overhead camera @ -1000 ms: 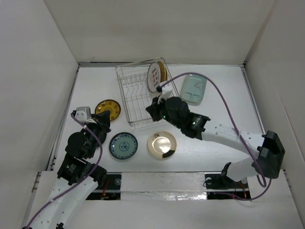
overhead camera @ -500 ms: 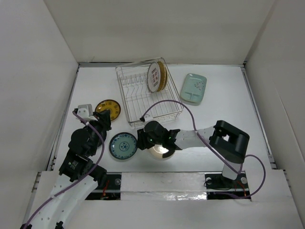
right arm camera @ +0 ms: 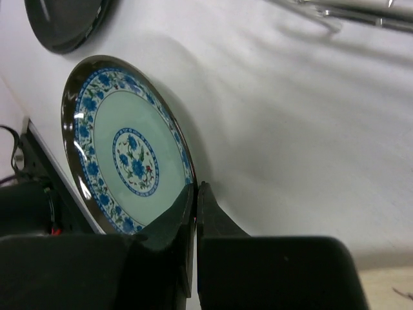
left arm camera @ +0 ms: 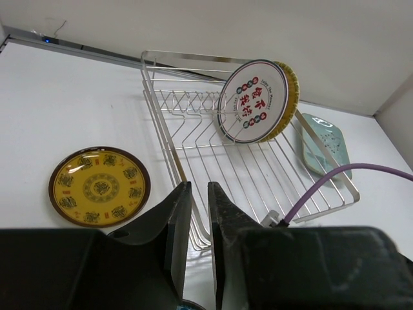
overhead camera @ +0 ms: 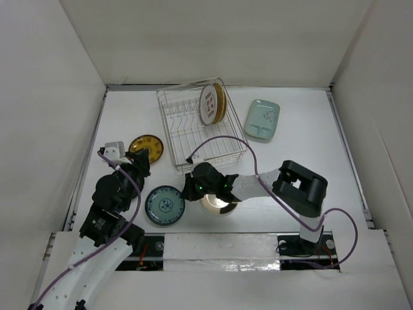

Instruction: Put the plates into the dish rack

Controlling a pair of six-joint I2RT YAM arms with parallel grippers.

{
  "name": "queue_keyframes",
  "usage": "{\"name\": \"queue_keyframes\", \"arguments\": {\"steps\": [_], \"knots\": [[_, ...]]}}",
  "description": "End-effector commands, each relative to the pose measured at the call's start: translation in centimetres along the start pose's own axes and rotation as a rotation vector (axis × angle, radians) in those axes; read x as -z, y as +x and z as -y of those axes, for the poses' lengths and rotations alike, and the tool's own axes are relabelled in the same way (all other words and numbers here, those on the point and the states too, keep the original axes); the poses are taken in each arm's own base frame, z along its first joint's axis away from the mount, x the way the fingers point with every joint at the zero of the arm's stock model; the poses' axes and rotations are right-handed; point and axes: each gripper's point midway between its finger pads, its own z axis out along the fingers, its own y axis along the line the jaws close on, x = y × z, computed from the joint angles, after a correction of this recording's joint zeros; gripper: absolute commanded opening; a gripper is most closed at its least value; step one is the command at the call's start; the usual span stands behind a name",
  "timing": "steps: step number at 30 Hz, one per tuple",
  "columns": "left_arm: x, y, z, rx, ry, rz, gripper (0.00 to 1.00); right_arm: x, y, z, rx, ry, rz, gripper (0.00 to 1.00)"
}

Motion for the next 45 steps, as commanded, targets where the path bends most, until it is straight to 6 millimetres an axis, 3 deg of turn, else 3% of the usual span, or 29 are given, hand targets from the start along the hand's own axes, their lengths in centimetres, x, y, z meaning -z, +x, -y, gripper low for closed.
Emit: {"name": "queue_keyframes", "arguments": {"steps": [1, 3, 6, 7, 9, 10, 11, 12, 14, 15, 16, 17, 18, 19, 20, 21, 22, 23, 24, 27, 29, 34, 40, 45], "knots": [[0.5, -1.9, 0.5, 0.006, 0.021, 0.057, 0.14, 2.7, -1.4, -1.8, 0.041, -0.064, 0.017, 0.00], [0.6, -2.1, 0.5, 0.008, 0.027, 0.066, 0.14, 4.4, -2.9, -2.3, 0.094, -0.073, 0.042, 0.00], [0.8, -2.4, 0.6, 0.013, 0.035, 0.080, 0.15, 8.7, -8.7, -3.5, 0.161, -0.023, 0.197, 0.00], [0.9, -2.5, 0.7, 0.014, 0.039, 0.083, 0.15, 10.0, -11.2, -1.9, 0.158, 0.063, 0.267, 0.00], [0.9, -2.5, 1.1, 0.015, 0.062, 0.079, 0.15, 13.5, -17.7, -2.5, 0.173, 0.119, 0.420, 0.00], [0.9, -2.4, 1.2, 0.015, 0.068, 0.078, 0.15, 15.1, -20.7, 0.1, 0.158, 0.228, 0.485, 0.00], [0.9, -2.3, 1.5, 0.013, 0.083, 0.070, 0.15, 16.3, -24.1, -0.3, 0.180, 0.260, 0.544, 0.00], [0.9, -2.2, 1.5, 0.012, 0.085, 0.066, 0.15, 16.8, -26.0, 0.3, 0.191, 0.305, 0.569, 0.00], [1.0, -2.3, 1.7, 0.016, 0.097, 0.067, 0.15, 18.6, -29.4, 3.7, 0.238, 0.528, 0.621, 0.00], [1.1, -2.3, 1.8, 0.018, 0.102, 0.070, 0.15, 17.4, -30.1, 5.5, 0.255, 0.614, 0.597, 0.00], [1.3, -2.5, 1.9, 0.020, 0.109, 0.077, 0.15, 19.6, -33.2, 4.8, 0.251, 0.695, 0.675, 0.00], [1.3, -2.5, 2.0, 0.021, 0.117, 0.079, 0.15, 20.3, -34.5, 5.9, 0.279, 0.776, 0.690, 0.00], [1.4, -2.7, 2.1, 0.023, 0.122, 0.085, 0.16, 19.1, -35.1, 7.5, 0.289, 0.846, 0.674, 0.00], [1.4, -2.7, 2.2, 0.024, 0.129, 0.086, 0.16, 20.8, -37.4, 6.6, 0.274, 0.891, 0.731, 0.00], [1.4, -2.6, 2.3, 0.023, 0.134, 0.083, 0.16, 21.2, -38.3, 7.4, 0.284, 0.948, 0.734, 0.00], [1.4, -2.6, 2.4, 0.025, 0.140, 0.083, 0.16, 21.1, -39.0, 7.6, 0.289, 0.983, 0.738, 0.00], [1.4, -2.6, 2.5, 0.026, 0.143, 0.080, 0.16, 19.2, -38.6, 9.1, 0.307, 1.044, 0.693, 0.00], [1.4, -2.5, 2.6, 0.023, 0.151, 0.076, 0.16, 19.9, -40.3, 8.0, 0.308, 1.038, 0.736, 0.00], [1.4, -2.4, 2.7, 0.024, 0.155, 0.073, 0.16, 19.6, -40.8, 8.4, 0.303, 1.045, 0.742, 0.00], [1.5, -2.5, 2.8, 0.025, 0.162, 0.076, 0.17, 17.8, -41.2, 9.5, 0.341, 1.111, 0.703, 0.00], [1.6, -2.7, 2.7, 0.027, 0.160, 0.084, 0.17, 16.4, -40.3, 11.1, 0.360, 1.172, 0.652, 0.00], [1.5, -2.5, 2.9, 0.025, 0.169, 0.077, 0.17, 14.5, -39.2, 12.6, 0.351, 1.201, 0.626, 0.00], [1.4, -2.3, 2.9, 0.024, 0.169, 0.071, 0.17, 12.4, -38.2, 12.9, 0.365, 1.168, 0.596, 0.00], [1.3, -2.3, 2.8, 0.023, 0.163, 0.071, 0.17, 7.6, -34.9, 13.2, 0.389, 1.092, 0.518, 0.00]]}}
